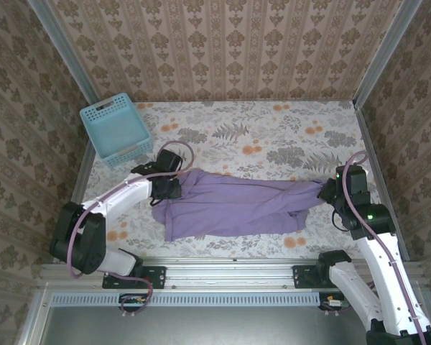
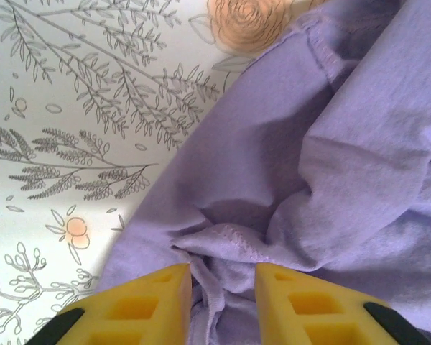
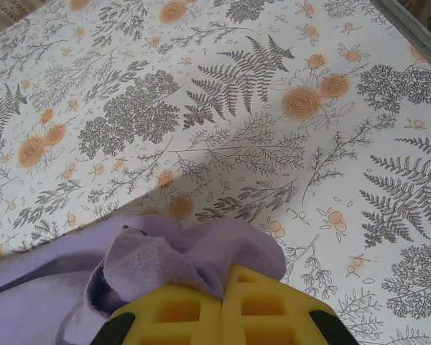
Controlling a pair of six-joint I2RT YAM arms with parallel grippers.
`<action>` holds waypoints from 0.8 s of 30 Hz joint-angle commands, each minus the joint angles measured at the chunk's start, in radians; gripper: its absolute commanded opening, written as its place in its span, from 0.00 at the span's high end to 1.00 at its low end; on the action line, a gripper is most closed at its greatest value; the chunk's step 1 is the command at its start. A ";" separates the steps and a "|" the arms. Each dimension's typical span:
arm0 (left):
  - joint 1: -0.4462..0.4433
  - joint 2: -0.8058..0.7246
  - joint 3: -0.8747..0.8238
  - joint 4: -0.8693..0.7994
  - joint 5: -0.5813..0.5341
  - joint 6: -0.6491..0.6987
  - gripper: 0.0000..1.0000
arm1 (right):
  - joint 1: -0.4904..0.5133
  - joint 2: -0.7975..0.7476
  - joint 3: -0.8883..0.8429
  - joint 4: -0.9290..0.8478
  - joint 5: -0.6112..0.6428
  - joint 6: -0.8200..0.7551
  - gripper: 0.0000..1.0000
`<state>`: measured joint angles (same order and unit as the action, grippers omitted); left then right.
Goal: Fold the inside-out t-shirt
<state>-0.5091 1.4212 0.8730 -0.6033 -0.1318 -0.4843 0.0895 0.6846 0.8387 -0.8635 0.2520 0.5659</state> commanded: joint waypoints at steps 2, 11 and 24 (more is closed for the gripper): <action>0.004 0.052 0.020 -0.052 -0.002 0.013 0.68 | -0.008 -0.005 0.015 0.006 -0.020 -0.018 1.00; 0.007 0.107 -0.003 -0.027 0.003 0.002 0.78 | -0.019 -0.005 0.025 0.001 -0.016 -0.027 1.00; 0.040 0.108 -0.035 -0.007 0.020 -0.019 0.71 | -0.029 0.002 0.022 0.015 -0.033 -0.029 1.00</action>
<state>-0.4763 1.5253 0.8600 -0.6121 -0.1265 -0.4934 0.0677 0.6876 0.8391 -0.8635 0.2298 0.5484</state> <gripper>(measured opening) 0.297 0.064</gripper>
